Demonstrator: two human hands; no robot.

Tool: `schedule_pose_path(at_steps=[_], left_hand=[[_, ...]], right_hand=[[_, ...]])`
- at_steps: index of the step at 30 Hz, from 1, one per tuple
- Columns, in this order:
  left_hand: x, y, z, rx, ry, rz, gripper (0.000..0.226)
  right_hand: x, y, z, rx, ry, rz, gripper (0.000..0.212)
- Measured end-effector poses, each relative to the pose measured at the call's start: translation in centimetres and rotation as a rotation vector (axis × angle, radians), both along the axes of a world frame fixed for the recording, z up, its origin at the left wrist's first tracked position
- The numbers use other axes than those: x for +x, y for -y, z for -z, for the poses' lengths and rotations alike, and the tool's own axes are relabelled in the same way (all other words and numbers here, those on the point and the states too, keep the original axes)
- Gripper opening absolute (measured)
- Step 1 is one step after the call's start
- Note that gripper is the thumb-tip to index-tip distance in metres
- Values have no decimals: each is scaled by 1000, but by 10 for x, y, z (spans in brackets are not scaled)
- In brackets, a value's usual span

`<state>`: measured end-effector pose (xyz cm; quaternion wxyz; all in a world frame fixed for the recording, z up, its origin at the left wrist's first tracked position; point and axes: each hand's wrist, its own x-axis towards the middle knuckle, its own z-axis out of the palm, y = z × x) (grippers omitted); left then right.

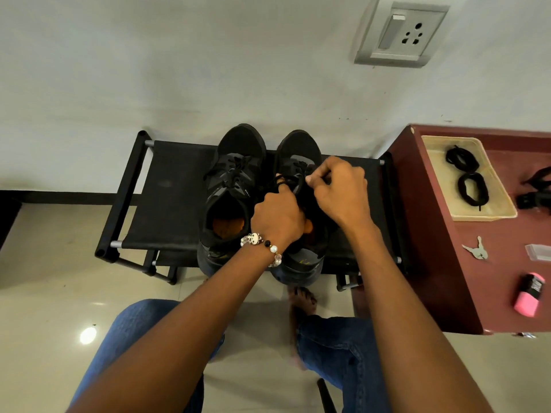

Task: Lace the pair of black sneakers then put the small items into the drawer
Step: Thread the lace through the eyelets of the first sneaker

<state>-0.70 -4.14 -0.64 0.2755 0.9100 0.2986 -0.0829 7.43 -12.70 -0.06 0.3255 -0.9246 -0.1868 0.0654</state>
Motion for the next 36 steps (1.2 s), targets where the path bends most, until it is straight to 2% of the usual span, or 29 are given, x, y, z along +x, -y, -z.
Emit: schedule_pose_path(at_steps=[4,6,15,19,21,24,26,28,29,32,36], left_hand=[[2,1,4,-39,16,1,60],[3,1,6,-86,23,-9,62],[5,1,0,-159,-43,-56,71],[3,-3,1,-325,-101,-156,52],[2,-3,2,-361,-88,-172,45],[0,0,3,-338,-43,-204,39],[1,-1,6,-299,-12,-196,43],[4,-1,7,-275,22,-164,57],[5,-1,8,-259,44,-138,59],[6,0,8,-192,112,-98,38],[3,1,3,-179,155,-117,25]], right_hand=[[5,4,4,426,-225,221,15],[3,3,3,568,-273,297,14],[0,6,-6,848,-489,360,15],[7,12,-11,1112,-678,458,18],[9,12,-15,1137,-720,471,19],[10,9,-13,1032,-712,491,15],[14,14,-8,712,-449,459,8],[19,20,-11,291,-97,244,24],[21,21,-12,142,-23,96,29],[9,12,-18,-102,-146,-224,25],[-4,-3,-17,-281,37,-286,22]])
